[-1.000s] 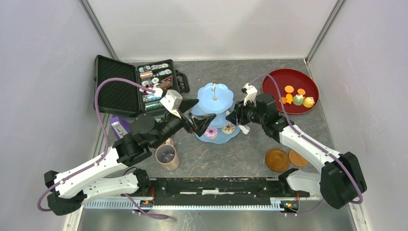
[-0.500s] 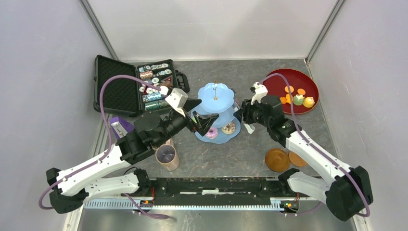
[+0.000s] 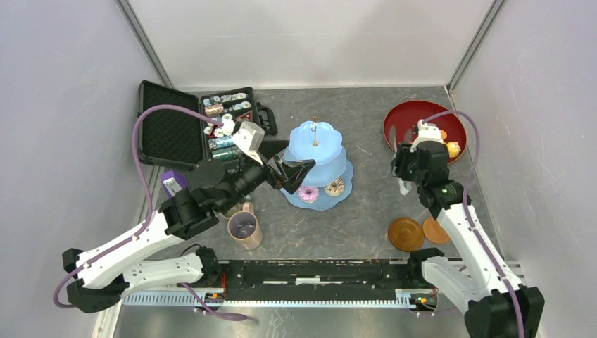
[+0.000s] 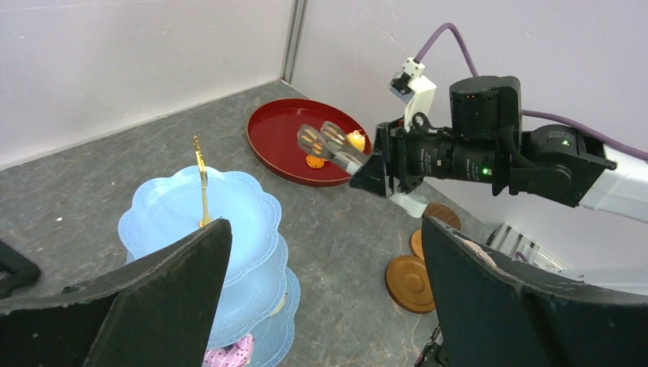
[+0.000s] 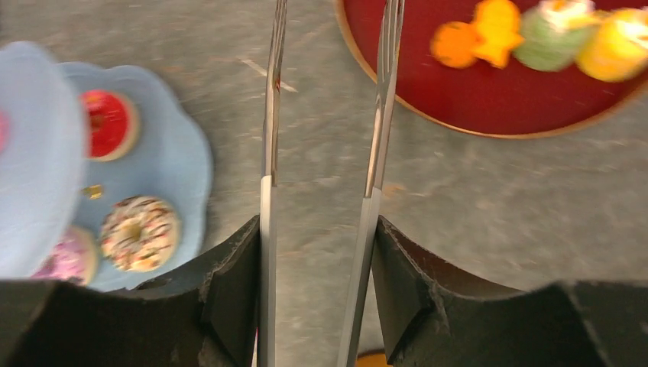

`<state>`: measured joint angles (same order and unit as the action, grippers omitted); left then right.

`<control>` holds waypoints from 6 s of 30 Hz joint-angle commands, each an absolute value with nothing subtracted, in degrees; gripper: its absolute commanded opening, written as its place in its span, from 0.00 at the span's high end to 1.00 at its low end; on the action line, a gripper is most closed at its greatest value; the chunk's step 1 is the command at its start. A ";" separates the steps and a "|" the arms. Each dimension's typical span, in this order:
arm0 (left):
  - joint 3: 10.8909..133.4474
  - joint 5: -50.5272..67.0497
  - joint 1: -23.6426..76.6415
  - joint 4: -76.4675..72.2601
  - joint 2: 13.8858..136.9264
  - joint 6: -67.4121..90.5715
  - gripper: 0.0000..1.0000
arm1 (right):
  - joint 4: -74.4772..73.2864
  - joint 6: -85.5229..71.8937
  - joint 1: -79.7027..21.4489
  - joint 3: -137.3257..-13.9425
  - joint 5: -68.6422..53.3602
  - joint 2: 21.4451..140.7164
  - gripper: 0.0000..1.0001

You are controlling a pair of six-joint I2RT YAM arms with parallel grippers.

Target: Serve the afternoon tea

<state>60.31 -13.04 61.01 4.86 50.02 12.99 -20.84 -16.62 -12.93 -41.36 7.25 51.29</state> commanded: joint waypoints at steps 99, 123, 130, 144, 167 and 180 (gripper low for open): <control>52.38 -18.52 66.55 0.22 43.68 5.99 0.00 | -21.51 -3.07 9.85 -43.22 -20.11 55.22 0.76; 53.01 -18.73 66.53 0.40 43.99 5.80 0.00 | -30.44 0.09 -8.48 -36.91 -42.95 37.03 0.78; 52.98 -19.03 66.58 0.44 44.21 5.49 0.00 | -26.12 -3.35 -13.52 -36.74 -41.95 39.56 0.78; 52.82 -19.47 66.54 0.44 44.82 5.21 0.00 | -15.05 -6.65 -34.14 -40.02 -22.15 52.12 0.77; 52.82 -19.47 66.53 0.37 44.96 5.19 0.00 | -9.84 -6.70 -44.85 -43.55 -6.97 59.85 0.72; 52.80 -19.45 66.54 0.35 45.09 5.19 0.00 | -11.17 -6.59 -45.92 -41.20 -4.70 56.52 0.43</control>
